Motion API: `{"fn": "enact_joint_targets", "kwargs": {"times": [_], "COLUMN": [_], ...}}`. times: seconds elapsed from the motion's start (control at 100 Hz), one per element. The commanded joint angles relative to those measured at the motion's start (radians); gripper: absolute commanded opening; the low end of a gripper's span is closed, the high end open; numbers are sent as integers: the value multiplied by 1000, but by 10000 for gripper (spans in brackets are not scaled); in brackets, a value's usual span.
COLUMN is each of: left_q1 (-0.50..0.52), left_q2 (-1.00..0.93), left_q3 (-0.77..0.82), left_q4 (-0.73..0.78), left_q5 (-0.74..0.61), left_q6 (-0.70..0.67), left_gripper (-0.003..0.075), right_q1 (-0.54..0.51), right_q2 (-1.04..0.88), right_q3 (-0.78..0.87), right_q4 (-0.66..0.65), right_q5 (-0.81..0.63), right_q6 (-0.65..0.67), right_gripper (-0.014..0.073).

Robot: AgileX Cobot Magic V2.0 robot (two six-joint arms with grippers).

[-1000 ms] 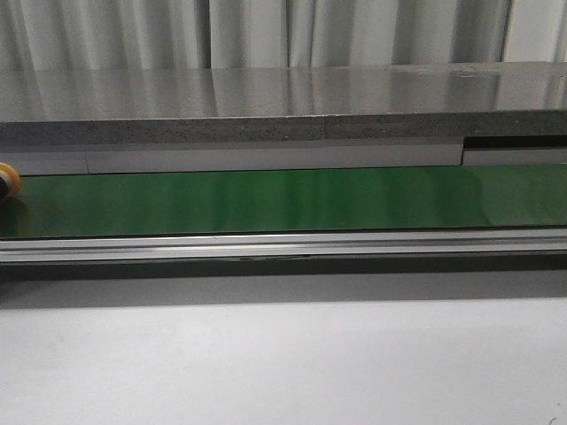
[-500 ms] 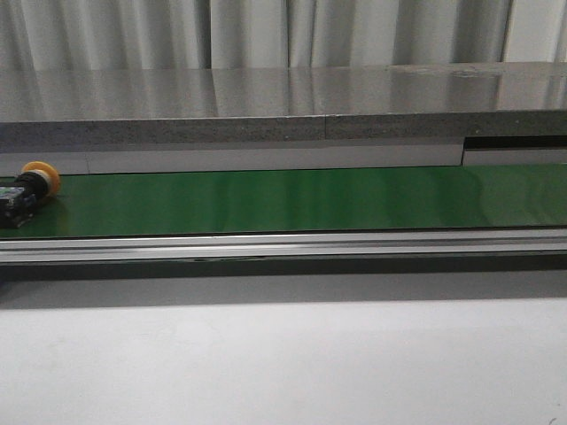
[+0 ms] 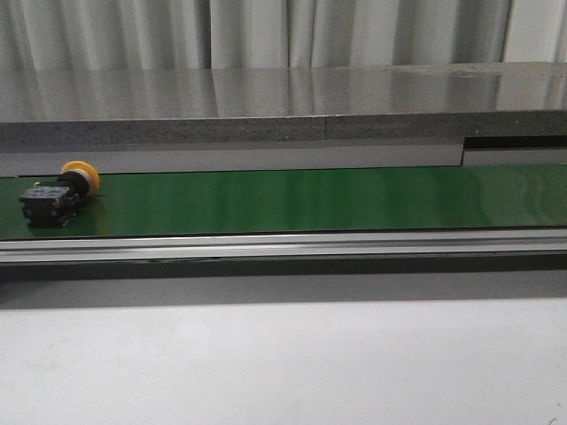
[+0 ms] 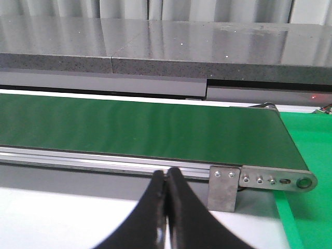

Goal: Move button from left to right
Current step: 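Open the left gripper and raise it away from the button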

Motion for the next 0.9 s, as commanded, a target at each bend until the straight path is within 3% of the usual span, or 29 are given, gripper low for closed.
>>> {"fn": "enact_joint_targets", "kwargs": {"times": [0.0, 0.09, 0.21, 0.57, 0.89], "left_q1": [-5, -5, -5, -5, -5], "left_q2": [3, 3, 3, 3, 3], "left_q3": [-23, -23, -23, -23, -23], "left_q4": [-12, -12, -12, -12, -12], "left_q5": [-92, -96, -96, -96, -96], "left_q6": [1, 1, 1, 1, 1], "left_gripper": [667, 641, 545, -22, -20], "right_q1": [-3, -3, -3, -3, -3], "right_q2": [-18, -18, -18, -18, -18], "right_q3": [-16, -16, -16, -16, -16], "right_q4": [-11, -11, -11, -11, -11], "right_q5": [-87, -87, -87, -88, -121], "right_q6": [-1, -1, -1, -1, -1], "right_gripper": [-67, -67, -67, -67, -67]}}
